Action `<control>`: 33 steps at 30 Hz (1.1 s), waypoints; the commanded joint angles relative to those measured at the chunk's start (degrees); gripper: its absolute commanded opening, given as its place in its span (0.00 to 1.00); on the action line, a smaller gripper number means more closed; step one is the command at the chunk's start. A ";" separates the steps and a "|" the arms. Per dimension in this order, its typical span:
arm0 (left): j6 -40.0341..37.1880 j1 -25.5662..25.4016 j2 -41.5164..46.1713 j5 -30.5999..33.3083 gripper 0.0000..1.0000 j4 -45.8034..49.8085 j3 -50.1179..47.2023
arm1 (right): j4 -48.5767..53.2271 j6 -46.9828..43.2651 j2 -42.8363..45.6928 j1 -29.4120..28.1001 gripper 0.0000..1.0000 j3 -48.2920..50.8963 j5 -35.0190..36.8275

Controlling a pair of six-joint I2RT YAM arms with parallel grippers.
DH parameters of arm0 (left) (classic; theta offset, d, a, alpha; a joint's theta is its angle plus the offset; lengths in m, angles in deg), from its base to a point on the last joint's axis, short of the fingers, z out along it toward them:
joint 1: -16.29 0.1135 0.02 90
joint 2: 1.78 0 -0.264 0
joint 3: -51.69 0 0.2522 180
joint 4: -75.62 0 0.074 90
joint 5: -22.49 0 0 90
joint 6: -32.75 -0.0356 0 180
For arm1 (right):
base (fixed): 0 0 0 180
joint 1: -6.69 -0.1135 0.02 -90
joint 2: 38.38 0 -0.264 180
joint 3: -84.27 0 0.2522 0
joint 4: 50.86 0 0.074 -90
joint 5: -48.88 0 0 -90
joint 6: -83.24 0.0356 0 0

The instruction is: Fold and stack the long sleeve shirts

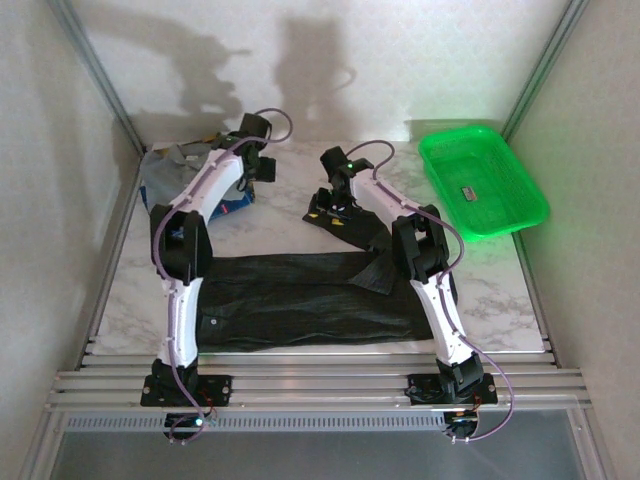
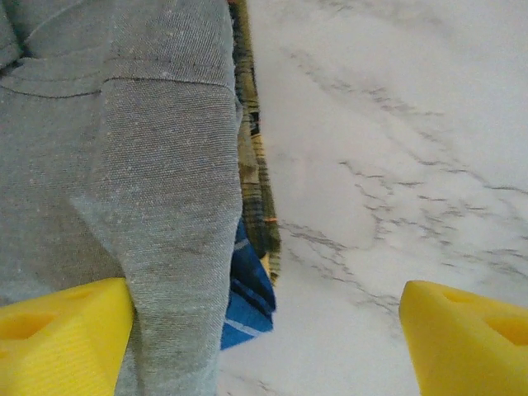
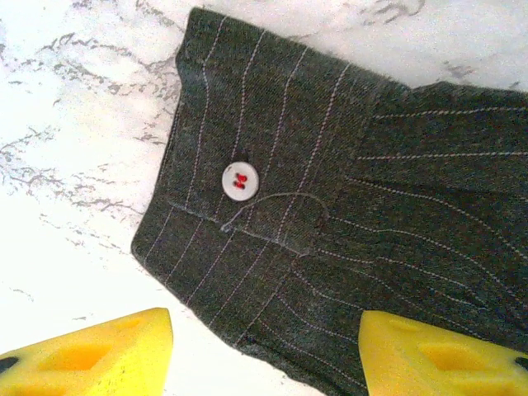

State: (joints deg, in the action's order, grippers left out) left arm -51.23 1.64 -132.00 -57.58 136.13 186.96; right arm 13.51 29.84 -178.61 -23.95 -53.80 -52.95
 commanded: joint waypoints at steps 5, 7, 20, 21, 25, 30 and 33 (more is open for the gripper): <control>-3.82 -1.05 -3.60 15.51 0.75 -0.69 2.21 | 1.61 -2.26 2.22 -0.25 0.61 1.07 -2.70; -4.53 -1.08 -4.85 15.52 0.64 -1.45 3.49 | 1.62 -2.65 2.41 -0.24 0.61 1.49 -3.10; 2.93 2.55 -7.75 5.32 0.09 -4.84 14.02 | 1.59 -3.73 2.50 0.06 0.60 2.47 -4.32; 4.28 3.24 -7.98 3.62 0.09 -5.36 14.61 | 1.53 -3.73 2.36 0.11 0.60 2.41 -4.53; 8.20 6.05 -9.33 -0.54 0.08 -6.88 15.42 | 1.43 -3.72 2.45 0.05 0.59 3.01 -5.01; 12.22 8.80 -11.44 -6.38 0.09 -9.71 16.22 | 1.07 -3.54 3.27 -0.01 0.59 4.93 -4.25; 14.54 9.52 -12.68 -9.12 0.09 -11.01 17.61 | 0.82 -3.29 3.64 -0.01 0.59 6.06 -3.99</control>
State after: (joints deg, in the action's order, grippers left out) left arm -40.82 10.69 -142.62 -61.97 127.69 202.31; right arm 13.19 26.89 -177.60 -23.95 -49.41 -56.82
